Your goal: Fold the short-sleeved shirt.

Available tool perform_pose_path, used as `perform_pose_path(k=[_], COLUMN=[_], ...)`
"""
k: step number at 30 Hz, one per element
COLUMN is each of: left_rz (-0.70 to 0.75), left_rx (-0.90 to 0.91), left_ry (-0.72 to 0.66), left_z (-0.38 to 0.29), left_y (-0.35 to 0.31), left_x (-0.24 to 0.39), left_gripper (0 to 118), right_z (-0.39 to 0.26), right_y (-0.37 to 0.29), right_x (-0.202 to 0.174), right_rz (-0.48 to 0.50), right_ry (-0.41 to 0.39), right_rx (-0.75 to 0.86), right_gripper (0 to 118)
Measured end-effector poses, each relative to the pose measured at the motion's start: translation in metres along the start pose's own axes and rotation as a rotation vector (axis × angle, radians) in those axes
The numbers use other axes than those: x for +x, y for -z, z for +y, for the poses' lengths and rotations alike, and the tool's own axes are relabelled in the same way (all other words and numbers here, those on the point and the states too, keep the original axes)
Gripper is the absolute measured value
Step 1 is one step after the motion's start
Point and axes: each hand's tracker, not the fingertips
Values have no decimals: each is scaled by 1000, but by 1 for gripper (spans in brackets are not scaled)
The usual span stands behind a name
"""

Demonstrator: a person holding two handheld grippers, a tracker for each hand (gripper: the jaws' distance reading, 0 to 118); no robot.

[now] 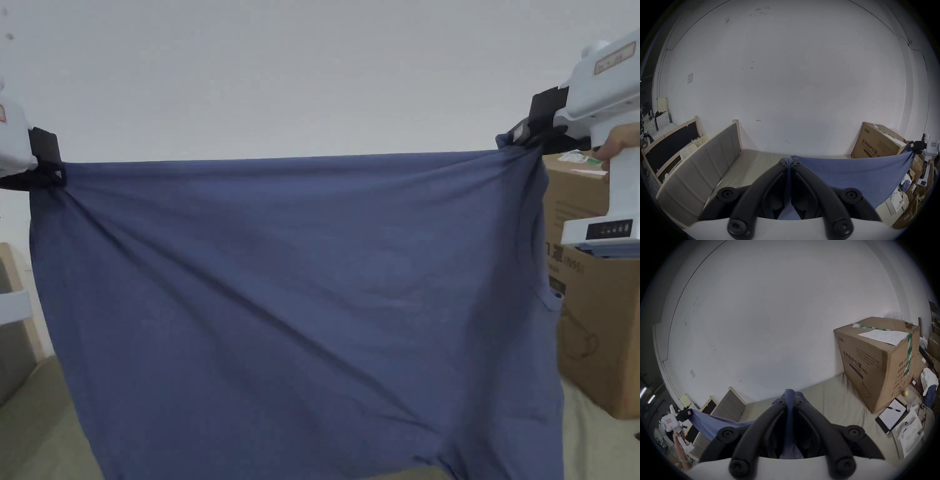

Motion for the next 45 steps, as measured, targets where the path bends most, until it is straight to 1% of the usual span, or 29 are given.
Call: perform_pose_path(k=[2, 6, 8, 11, 13, 16, 18, 21, 25, 26, 28, 30, 33, 35, 37, 39, 41, 43, 45], left_rz=[7, 7, 13, 31, 35, 55, 51, 47, 44, 41, 59, 83, 95, 62, 59, 29, 14, -2, -9], left_rx=[19, 45, 59, 69, 60, -33, -91, -169, -325, -361, -421, -429, -497, -550, -541, -514, -509, -508, -514], left_ry=[7, 10, 12, 25, 14, 38, 28, 9, 10, 1, -31, -69, -77, -109, -156, -169, -161, -140, -115], left_z=[15, 33, 38, 24, 10, -27, -59, -116, -204, -227, -276, -318, -367, -385, -392, -396, -400, -408, -421], left_y=[15, 36, 47, 52, 68, 100, 122, 155, 204, 214, 225, 231, 226, 216, 193, 163, 126, 87, 48], left_x=[0, 0, 0, 12, 9, 7, 5, 2, -8, -13, -18, -27, -34, -44, -53, -62, -66, -70, -71], left_gripper=[1, 1, 1, 0, 0, 1, 1, 1, 1, 1, 1, 1, 1, 1, 1, 1, 1, 1, 1], right_z=[13, 34, 40, 39, 28, -2, -29, -82, -168, -189, -232, -270, -315, -331, -339, -350, -362, -381, -400], right_y=[9, 26, 33, 50, 65, 97, 124, 167, 218, 226, 238, 243, 232, 215, 186, 152, 114, 72, 34], right_x=[-6, -21, -25, -28, -26, -9, 10, 46, 97, 109, 131, 149, 165, 169, 168, 170, 167, 162, 158], right_rz=[9, -15, -16, -22, -44, -64, -81, -110, -191, -191, -205, -233, -239, -231, -220, -202, -178, -168, -161], right_ry=[-6, -88, -101, -122, -161, -179, -162, -116, -76, -60, -2, 50, 108, 86, 47, 58, 31, -28, -36], right_rx=[11, 31, 42, 54, 33, -34, -76, -184, -353, -384, -445, -502, -549, -551, -538, -525, -538, -553, -558], right_gripper=[3, 3, 3, 3, 3, 3, 3, 3, 3, 3, 3, 3, 3, 3, 3, 3, 3, 3, 3])
